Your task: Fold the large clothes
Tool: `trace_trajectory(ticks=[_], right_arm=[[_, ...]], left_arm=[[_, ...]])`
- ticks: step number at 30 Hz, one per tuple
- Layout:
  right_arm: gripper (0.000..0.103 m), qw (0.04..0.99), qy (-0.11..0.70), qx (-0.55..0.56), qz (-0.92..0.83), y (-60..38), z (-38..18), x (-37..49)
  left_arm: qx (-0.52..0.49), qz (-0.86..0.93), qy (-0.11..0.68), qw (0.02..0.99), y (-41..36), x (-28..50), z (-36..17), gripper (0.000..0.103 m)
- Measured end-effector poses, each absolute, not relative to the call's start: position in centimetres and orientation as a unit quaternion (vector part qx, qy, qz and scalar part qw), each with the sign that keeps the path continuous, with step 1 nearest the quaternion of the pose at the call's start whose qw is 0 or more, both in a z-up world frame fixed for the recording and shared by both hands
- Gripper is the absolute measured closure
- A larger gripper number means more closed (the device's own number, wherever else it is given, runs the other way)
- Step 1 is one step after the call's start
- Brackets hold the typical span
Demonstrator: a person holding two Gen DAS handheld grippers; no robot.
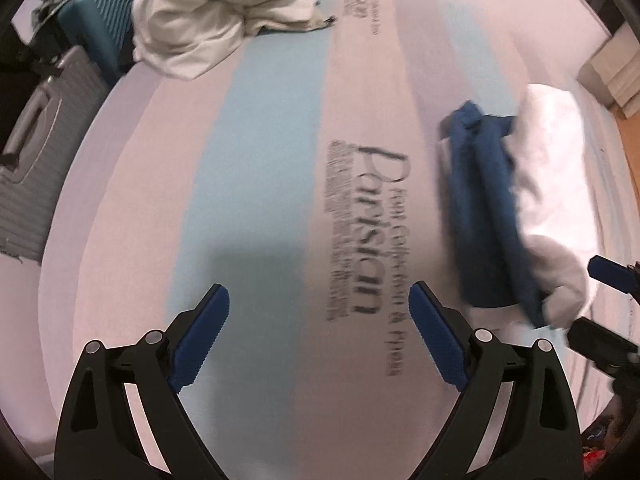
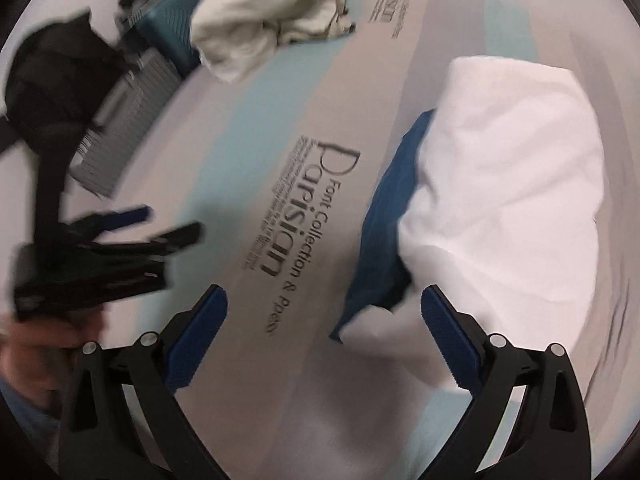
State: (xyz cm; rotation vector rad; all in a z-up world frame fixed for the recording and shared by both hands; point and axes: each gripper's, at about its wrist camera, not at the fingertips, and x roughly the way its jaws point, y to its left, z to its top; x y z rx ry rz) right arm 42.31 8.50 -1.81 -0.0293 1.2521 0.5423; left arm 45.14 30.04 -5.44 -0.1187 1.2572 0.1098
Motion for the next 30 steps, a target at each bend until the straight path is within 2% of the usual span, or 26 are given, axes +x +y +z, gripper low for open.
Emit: trace_trajectory(ticks=[4, 10, 15, 21, 30], right_arm=[[0.008, 0.788, 0.569, 0.010, 0.236, 2.3, -0.4, 44.7], [0.007, 0.788, 0.587, -0.022, 0.187, -5.8, -4.1, 50.7], [0.007, 0.778, 0.602, -0.015, 0.180, -10.6, -6.1, 52.9], [0.007, 0.752, 0.631, 0.006, 0.193, -13.1, -10.3, 55.5], [0.007, 0.707, 0.657, 0.098, 0.241, -14.5, -15.3, 58.1]], left_arm=[[-0.087, -0.004, 0.580, 0.810, 26.1, 46.9, -4.9, 0.007], [-0.152, -0.098, 0.600, 0.779, 21.5, 50.8, -7.6, 0.006], [-0.144, -0.140, 0.622, 0.757, 18.2, 54.0, -10.5, 0.006], [-0.128, -0.139, 0.650, 0.736, 17.5, 57.4, -14.5, 0.006], [-0.128, -0.169, 0.661, 0.720, 16.9, 59.9, -18.7, 0.005]])
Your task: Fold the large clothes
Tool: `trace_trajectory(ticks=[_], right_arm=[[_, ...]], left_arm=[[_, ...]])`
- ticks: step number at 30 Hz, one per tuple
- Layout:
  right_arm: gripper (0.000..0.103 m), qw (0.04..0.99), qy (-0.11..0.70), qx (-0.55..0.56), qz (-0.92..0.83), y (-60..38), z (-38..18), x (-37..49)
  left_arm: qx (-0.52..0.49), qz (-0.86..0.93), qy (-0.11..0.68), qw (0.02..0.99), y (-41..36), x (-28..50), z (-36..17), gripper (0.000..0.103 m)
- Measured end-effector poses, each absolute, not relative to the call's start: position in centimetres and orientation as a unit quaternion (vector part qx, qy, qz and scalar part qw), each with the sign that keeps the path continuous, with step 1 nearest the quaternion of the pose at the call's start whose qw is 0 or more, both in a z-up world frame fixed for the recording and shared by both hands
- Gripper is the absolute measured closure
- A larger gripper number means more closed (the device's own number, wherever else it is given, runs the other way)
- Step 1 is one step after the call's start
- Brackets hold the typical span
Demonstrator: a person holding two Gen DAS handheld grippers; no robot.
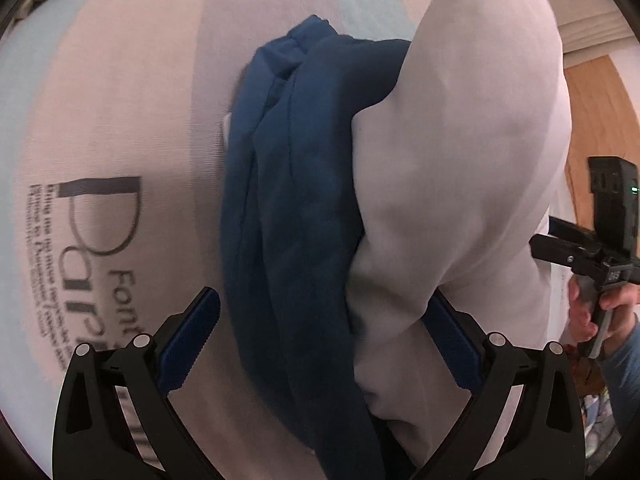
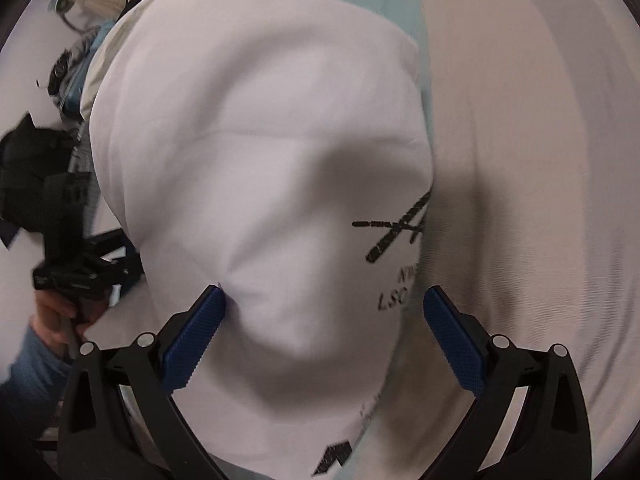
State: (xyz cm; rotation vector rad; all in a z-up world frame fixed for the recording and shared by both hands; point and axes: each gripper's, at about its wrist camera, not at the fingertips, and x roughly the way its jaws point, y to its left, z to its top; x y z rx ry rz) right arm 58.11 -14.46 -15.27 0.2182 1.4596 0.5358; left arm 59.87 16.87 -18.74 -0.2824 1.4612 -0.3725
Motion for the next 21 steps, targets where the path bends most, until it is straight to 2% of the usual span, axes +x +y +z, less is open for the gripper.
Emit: trace_trajectory(ticks=[6, 15, 18, 21], right_arm=[[0.007, 0.685, 0.664, 0.137, 0.267, -14.6, -17.3, 58.9], [0.006, 0.678, 0.659, 0.152, 0.287, -13.4, -18.3, 59.3], [0.006, 0.675, 0.659, 0.154, 0.293, -12.9, -18.5, 59.8], [0.009, 0.678, 0.655, 0.145, 0.300, -13.4, -17.8, 59.5]], left_arm=[[-0.151, -0.178, 0.667, 0.707, 17.4, 60.4, -20.9, 0.005], [-0.141, -0.185, 0.671, 0.704, 16.6, 60.7, -21.2, 0.006], [-0.147, -0.196, 0.668, 0.702, 15.9, 60.8, -21.0, 0.009], [-0.152, -0.212, 0.664, 0.700, 15.1, 60.6, -20.8, 0.018]])
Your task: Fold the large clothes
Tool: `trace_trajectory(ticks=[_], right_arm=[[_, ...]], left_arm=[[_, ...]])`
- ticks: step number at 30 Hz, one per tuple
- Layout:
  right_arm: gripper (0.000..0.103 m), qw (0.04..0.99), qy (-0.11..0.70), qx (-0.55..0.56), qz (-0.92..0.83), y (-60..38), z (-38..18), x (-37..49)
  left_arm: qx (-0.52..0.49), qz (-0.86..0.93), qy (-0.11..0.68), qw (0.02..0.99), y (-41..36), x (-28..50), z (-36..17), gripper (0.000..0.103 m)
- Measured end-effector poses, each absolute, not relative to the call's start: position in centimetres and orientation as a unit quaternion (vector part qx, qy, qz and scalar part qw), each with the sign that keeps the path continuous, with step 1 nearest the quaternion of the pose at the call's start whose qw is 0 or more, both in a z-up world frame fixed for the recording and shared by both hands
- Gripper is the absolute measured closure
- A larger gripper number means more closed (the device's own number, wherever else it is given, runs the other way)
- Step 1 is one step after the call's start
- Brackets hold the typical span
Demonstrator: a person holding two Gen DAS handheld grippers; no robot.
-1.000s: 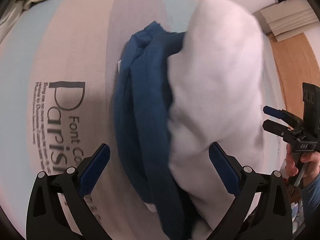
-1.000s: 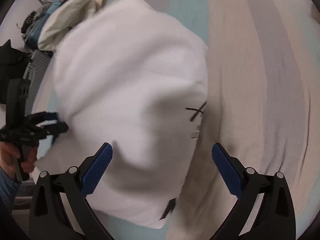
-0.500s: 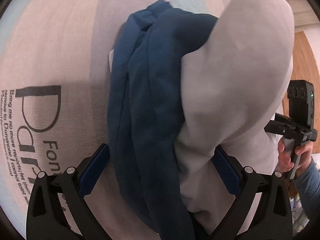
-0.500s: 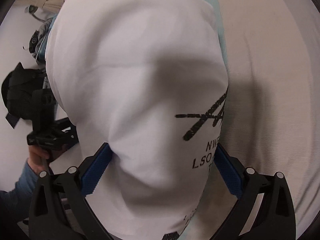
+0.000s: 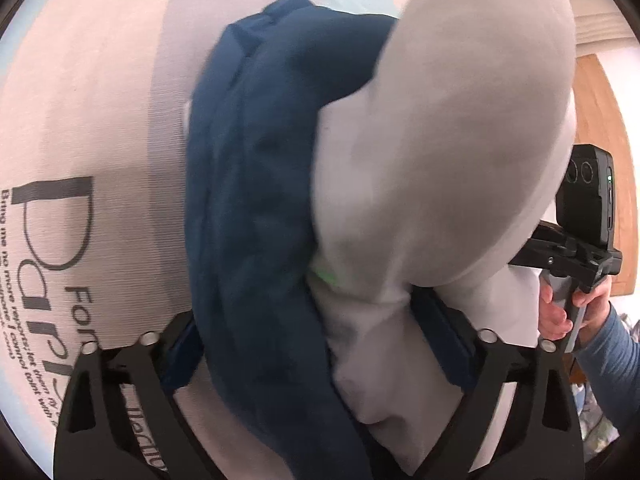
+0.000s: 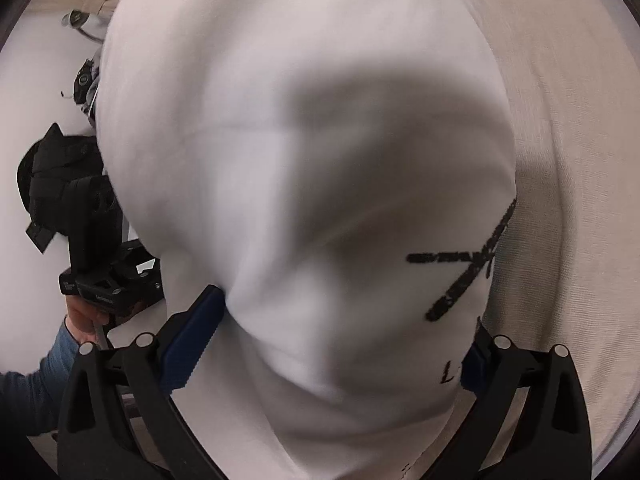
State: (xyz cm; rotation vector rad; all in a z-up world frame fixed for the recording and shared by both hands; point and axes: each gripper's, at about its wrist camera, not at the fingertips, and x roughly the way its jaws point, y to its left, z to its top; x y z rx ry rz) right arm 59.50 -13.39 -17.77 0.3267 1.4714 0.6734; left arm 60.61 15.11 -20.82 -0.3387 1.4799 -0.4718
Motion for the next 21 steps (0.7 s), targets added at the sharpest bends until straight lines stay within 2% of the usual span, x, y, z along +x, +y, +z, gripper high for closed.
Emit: trace_trajectory(ticks=[3, 11, 14, 16, 19, 20, 21], right_arm=[[0.011, 0.687, 0.646, 0.122, 0.309, -12.4, -17.1, 59.0], [0.014, 0.695, 0.652, 0.122, 0.277, -11.9, -18.6, 59.1], [0.036, 0.706, 0.648, 0.109, 0.265, -12.2, -17.9, 58.8], [0.055, 0.708, 0.645, 0.119, 0.262, -12.7, -17.4, 58.8], [0.059, 0.707, 0.643, 0.126, 0.265, -13.0, -17.1, 58.7], [0.057, 0.705, 0.646, 0.123, 0.266, -13.1, -17.3, 58.8], [0.054, 0.702, 0.649, 0.122, 0.267, -13.2, -17.7, 59.0]], left_arm=[[-0.145, -0.221, 0.662, 0.702, 14.5, 60.1, -20.5, 0.023], [-0.167, -0.218, 0.656, 0.703, 14.0, 59.5, -21.9, 0.023], [-0.170, -0.214, 0.655, 0.705, 15.7, 58.9, -21.5, 0.038], [-0.176, -0.213, 0.652, 0.706, 15.9, 58.5, -21.2, 0.045], [-0.173, -0.209, 0.654, 0.706, 15.1, 58.4, -20.2, 0.052], [-0.171, -0.207, 0.655, 0.706, 15.0, 58.2, -20.2, 0.052], [-0.170, -0.203, 0.657, 0.706, 15.0, 58.1, -20.2, 0.046]])
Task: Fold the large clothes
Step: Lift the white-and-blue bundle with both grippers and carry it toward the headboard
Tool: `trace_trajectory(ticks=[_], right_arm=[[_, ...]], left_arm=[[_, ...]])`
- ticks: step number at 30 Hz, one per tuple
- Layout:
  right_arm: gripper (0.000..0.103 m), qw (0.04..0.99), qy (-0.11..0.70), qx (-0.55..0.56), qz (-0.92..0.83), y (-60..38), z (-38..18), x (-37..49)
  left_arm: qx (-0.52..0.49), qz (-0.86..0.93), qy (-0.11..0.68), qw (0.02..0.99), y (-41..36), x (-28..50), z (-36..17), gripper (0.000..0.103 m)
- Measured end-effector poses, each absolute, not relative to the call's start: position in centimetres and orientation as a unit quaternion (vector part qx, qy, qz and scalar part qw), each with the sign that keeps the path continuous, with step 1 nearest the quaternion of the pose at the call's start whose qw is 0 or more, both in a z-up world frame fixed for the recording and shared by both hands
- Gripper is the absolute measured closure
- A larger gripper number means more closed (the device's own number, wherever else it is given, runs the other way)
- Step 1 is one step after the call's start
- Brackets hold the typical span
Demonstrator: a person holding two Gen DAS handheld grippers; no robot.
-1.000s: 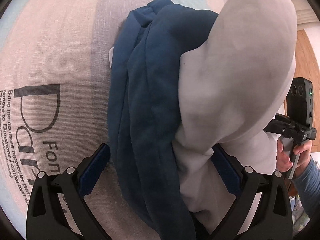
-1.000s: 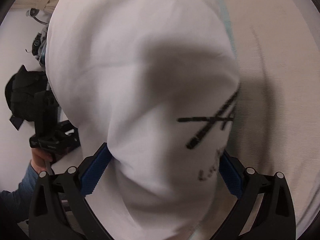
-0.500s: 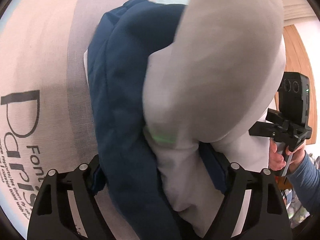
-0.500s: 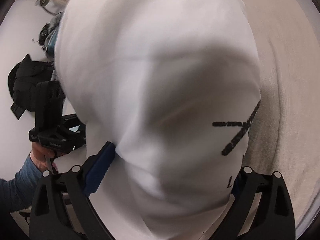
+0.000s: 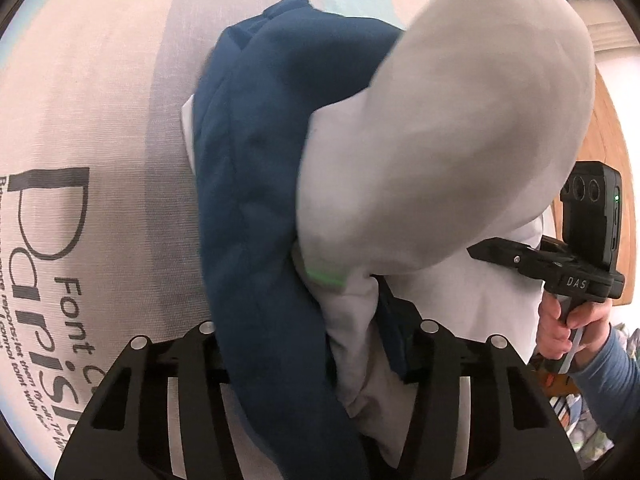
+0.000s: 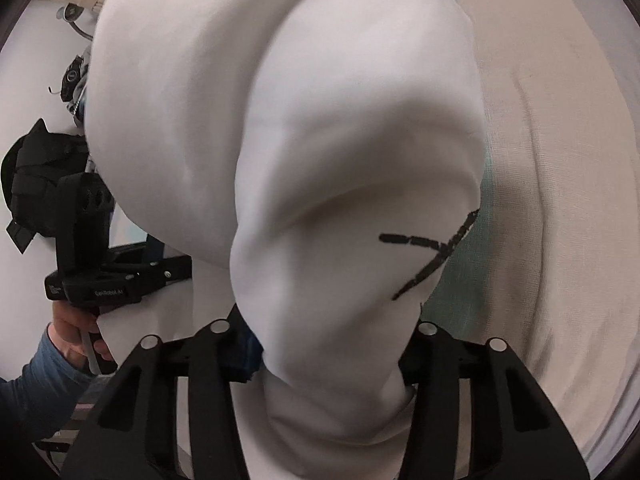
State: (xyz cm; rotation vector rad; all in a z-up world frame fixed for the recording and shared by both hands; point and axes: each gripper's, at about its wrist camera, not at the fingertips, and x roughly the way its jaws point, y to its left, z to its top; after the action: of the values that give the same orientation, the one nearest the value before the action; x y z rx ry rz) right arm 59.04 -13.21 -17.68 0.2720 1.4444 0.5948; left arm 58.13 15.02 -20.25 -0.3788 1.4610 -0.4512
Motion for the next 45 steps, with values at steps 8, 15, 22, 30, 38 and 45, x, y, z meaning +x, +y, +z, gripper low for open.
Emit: trace_trajectory(ticks=[8, 15, 22, 30, 38, 45], right_arm=[[0.030, 0.681, 0.670, 0.147, 0.256, -13.8, -20.3, 59.9], [0.072, 0.701, 0.642, 0.165, 0.262, -14.5, -17.9, 58.8], [0.080, 0.719, 0.617, 0.150, 0.284, -14.5, -14.7, 58.0], [0.081, 0.747, 0.582, 0.137, 0.291, -15.3, -10.1, 57.6], [0.081, 0.780, 0.546, 0.140, 0.271, -20.3, -5.1, 54.4], [0.081, 0.813, 0.514, 0.157, 0.225, -27.9, -1.7, 50.4]], left_arm=[[-0.146, -0.189, 0.661, 0.711, 15.8, 58.3, -20.4, 0.024], [-0.161, -0.199, 0.645, 0.720, 15.1, 57.6, -17.9, 0.075], [-0.141, -0.200, 0.640, 0.728, 13.7, 57.1, -14.8, 0.085], [-0.105, -0.201, 0.615, 0.755, 12.5, 54.9, -9.7, 0.085], [-0.067, -0.219, 0.586, 0.778, 5.4, 52.1, -4.6, 0.085], [-0.031, -0.255, 0.564, 0.785, -4.3, 50.1, 0.5, 0.085]])
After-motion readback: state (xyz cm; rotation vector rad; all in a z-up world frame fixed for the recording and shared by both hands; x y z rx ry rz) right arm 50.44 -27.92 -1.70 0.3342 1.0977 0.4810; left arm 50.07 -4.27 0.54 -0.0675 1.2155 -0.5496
